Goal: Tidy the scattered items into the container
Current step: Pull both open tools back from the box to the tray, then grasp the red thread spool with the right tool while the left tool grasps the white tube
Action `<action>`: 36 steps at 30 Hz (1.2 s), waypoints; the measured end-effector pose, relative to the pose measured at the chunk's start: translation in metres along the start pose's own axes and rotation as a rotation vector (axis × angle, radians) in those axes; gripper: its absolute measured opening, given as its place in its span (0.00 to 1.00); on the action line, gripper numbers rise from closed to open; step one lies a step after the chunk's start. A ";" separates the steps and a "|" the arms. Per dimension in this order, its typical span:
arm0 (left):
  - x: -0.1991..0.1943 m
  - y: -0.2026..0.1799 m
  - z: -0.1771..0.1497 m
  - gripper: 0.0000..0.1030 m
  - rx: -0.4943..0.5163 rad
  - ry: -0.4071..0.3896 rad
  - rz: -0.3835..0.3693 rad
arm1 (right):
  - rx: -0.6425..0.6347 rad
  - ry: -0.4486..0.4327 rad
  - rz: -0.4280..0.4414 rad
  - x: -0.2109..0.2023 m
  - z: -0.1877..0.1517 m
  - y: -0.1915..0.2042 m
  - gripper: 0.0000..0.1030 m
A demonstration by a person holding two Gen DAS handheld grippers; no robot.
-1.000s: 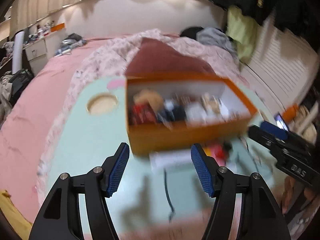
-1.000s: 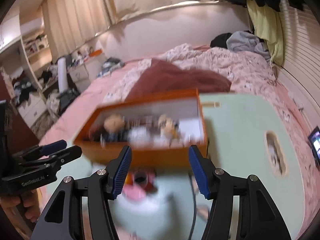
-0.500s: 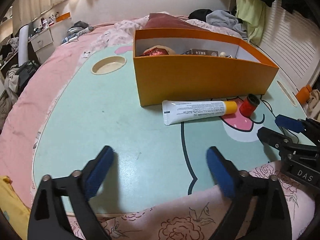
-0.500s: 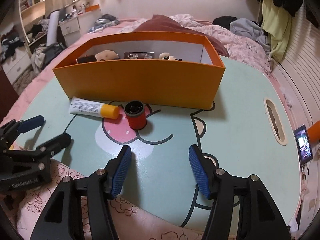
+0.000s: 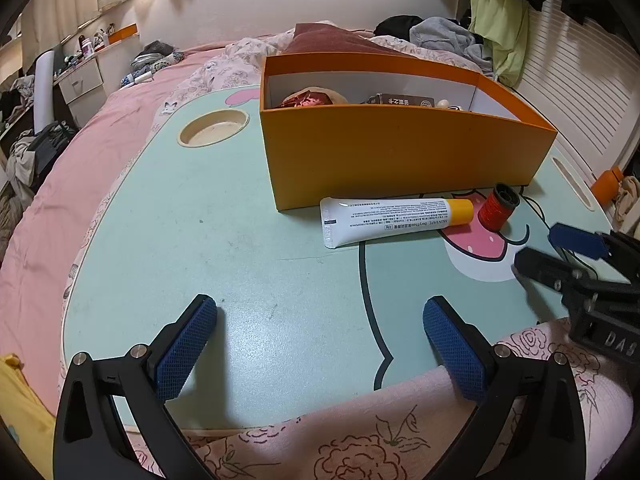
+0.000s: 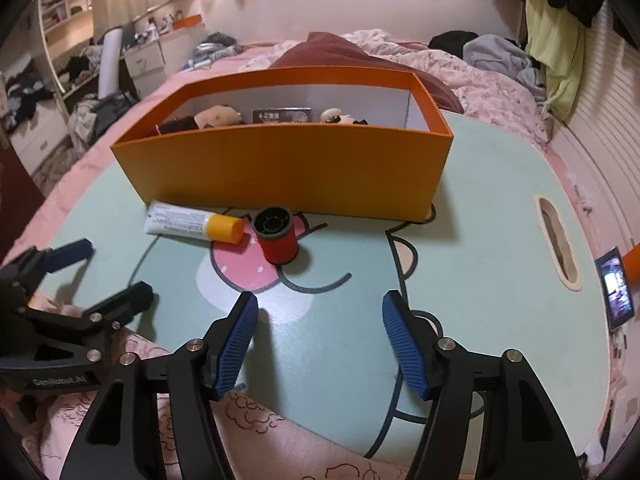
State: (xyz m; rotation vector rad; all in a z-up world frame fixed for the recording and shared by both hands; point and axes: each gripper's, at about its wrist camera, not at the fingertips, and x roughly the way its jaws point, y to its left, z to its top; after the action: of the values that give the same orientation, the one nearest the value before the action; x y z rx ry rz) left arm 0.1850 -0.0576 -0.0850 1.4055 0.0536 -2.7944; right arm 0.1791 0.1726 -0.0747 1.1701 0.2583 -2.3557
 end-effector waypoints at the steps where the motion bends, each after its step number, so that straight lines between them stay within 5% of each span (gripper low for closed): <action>1: 0.000 0.000 0.000 1.00 0.000 0.000 0.000 | -0.005 -0.011 -0.006 -0.001 0.003 0.001 0.57; 12: 0.000 0.000 -0.001 1.00 0.000 0.000 0.000 | -0.036 -0.037 -0.015 0.011 0.036 0.010 0.56; 13: 0.000 0.000 -0.001 1.00 0.000 0.000 0.000 | -0.031 -0.030 -0.008 0.014 0.038 0.009 0.54; 16: 0.000 0.000 -0.001 1.00 0.000 0.001 0.000 | -0.019 0.016 0.036 0.028 0.038 0.006 0.20; 25: 0.000 0.000 -0.001 1.00 -0.001 0.000 0.000 | 0.096 -0.122 0.076 -0.004 0.012 -0.018 0.19; 36: -0.002 -0.010 0.008 1.00 0.039 0.006 -0.042 | 0.205 -0.131 0.128 -0.009 0.004 -0.038 0.19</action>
State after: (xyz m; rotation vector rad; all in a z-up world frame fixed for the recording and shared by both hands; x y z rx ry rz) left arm 0.1795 -0.0480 -0.0789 1.4381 0.0300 -2.8402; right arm 0.1617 0.2068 -0.0673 1.0821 -0.1029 -2.3748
